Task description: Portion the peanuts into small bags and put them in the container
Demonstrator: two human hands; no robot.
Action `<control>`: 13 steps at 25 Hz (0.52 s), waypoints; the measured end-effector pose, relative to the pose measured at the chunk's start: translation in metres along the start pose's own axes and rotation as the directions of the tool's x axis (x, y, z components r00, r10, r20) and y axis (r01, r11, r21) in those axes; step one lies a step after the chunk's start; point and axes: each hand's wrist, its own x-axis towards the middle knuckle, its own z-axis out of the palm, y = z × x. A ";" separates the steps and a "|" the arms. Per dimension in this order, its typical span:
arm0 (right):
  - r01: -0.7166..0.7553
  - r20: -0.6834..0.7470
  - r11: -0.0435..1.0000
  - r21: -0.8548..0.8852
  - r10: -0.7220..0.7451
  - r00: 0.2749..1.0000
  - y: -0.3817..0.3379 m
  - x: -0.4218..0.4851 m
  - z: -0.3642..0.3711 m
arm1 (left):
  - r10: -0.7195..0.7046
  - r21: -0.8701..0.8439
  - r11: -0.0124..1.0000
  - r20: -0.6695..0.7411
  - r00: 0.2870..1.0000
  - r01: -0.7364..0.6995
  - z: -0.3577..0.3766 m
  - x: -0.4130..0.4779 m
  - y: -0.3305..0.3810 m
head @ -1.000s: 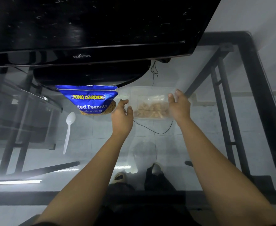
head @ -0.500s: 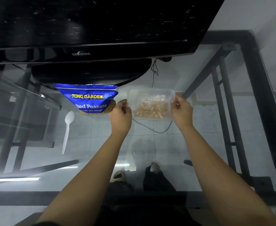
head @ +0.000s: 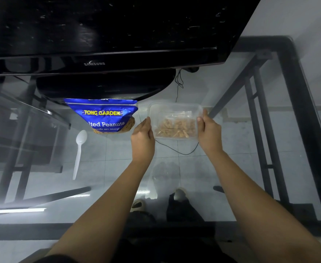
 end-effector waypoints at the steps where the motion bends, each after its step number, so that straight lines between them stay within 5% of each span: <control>1: 0.009 0.004 1.000 -0.011 -0.009 1.000 0.000 0.000 0.000 | 0.002 0.009 1.000 0.002 1.000 -0.002 0.000 -0.001 0.000; 9: 0.026 0.114 0.995 -0.100 -0.014 0.993 -0.005 -0.003 -0.004 | 0.017 0.036 0.999 0.105 0.994 -0.021 -0.012 -0.003 0.006; 13: 0.117 0.043 0.977 -0.179 -0.111 0.993 -0.024 -0.018 -0.010 | -0.011 0.026 1.000 0.119 0.993 0.008 -0.016 -0.014 0.010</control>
